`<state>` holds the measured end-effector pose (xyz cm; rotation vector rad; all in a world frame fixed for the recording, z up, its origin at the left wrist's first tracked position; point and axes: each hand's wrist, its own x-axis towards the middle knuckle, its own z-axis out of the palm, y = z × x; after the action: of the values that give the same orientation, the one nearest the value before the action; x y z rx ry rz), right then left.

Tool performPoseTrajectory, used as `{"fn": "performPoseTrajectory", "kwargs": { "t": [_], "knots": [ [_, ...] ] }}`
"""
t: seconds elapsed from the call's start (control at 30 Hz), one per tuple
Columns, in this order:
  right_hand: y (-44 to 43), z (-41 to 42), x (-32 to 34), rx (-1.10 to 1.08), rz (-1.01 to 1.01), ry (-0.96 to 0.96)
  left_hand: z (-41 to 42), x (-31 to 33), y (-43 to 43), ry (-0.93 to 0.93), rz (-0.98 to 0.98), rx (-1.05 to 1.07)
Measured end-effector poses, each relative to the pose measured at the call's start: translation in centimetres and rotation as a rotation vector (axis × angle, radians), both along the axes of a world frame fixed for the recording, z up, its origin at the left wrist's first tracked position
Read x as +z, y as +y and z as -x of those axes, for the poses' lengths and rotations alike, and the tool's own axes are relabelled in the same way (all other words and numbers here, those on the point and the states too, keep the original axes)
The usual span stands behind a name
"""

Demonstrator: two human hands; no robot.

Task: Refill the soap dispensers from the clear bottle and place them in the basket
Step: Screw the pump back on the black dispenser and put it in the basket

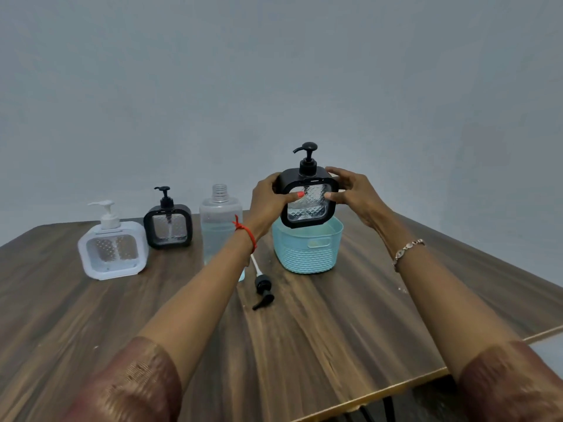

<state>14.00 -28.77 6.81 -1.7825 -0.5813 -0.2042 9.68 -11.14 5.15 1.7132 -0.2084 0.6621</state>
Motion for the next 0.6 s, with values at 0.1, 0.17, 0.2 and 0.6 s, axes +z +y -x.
{"fn": "performPoseTrajectory", "kwargs": {
  "t": [0.1,0.17,0.2,0.6],
  "knots": [
    [-0.1,-1.4,-1.0,-0.033,0.047,0.012,-1.4,-0.9,-0.6,0.02,-0.051,0.026],
    [-0.2,-2.3,-1.9,-0.069,0.1,0.022,-2.2,-1.9,-0.9,0.053,-0.096,0.04],
    [-0.2,-2.6,-2.3,-0.09,0.139,0.022,-2.5,-2.4,-1.0,0.074,-0.116,0.048],
    [0.1,-5.1,-6.4,-0.276,0.458,0.046,-3.1,-6.1,-1.6,0.166,-0.335,0.083]
  ]
}}
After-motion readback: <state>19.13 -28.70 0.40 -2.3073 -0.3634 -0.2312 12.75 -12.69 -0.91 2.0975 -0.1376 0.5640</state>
